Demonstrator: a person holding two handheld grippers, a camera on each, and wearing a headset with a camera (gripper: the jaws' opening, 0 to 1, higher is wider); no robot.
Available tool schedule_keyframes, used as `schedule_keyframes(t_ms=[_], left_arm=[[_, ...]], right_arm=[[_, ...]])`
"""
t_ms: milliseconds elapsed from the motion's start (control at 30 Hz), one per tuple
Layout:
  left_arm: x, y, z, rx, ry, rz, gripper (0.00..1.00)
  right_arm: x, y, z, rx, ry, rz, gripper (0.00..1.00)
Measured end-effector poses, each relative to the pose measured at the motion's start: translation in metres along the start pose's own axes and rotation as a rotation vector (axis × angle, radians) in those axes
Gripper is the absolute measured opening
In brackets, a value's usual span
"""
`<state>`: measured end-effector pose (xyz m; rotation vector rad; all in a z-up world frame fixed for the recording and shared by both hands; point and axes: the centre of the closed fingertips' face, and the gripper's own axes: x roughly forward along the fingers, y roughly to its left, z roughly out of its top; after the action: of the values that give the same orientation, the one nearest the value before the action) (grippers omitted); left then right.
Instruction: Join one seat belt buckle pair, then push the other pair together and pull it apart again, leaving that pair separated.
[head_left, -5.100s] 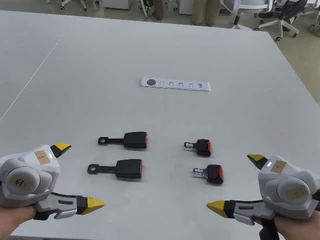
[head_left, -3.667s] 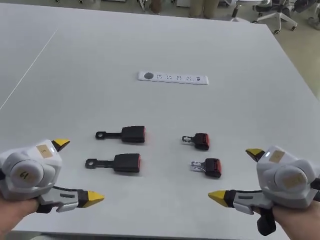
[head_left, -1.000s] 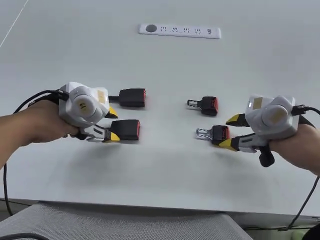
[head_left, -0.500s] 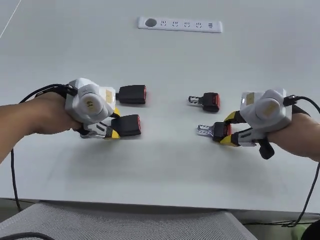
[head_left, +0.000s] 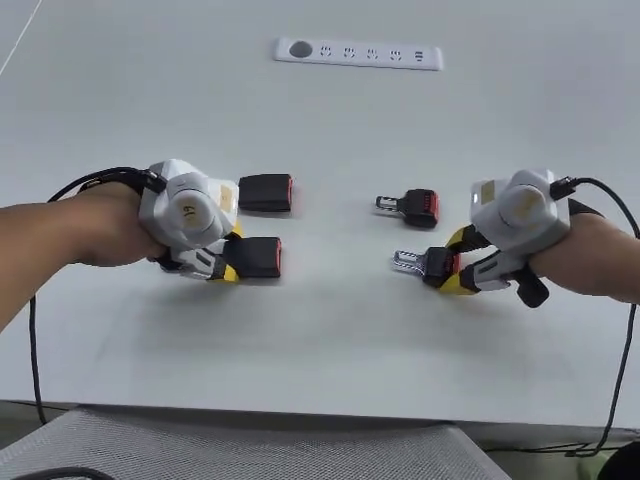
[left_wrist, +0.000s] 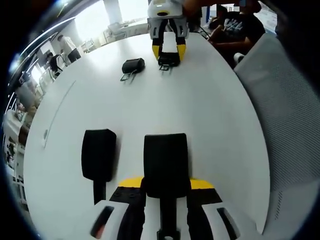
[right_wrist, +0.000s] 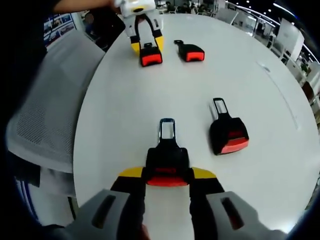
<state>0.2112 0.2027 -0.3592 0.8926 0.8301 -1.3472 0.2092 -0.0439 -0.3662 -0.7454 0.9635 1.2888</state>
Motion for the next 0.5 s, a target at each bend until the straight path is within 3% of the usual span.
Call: schedule_keyframes(t_ms=[200,500], left_arm=[[0.0,0.0002,-0.0001,-0.016,-0.017,-0.013,0.32],[0.0005,-0.0006,0.0001,-0.026,0.004,-0.029,0.32]], right_arm=[[0.0015,0.0012,0.0004,-0.06,0.041,-0.007,0.33],[0.0033,-0.0005,0.0005,-0.097,0.07,-0.025,0.34]])
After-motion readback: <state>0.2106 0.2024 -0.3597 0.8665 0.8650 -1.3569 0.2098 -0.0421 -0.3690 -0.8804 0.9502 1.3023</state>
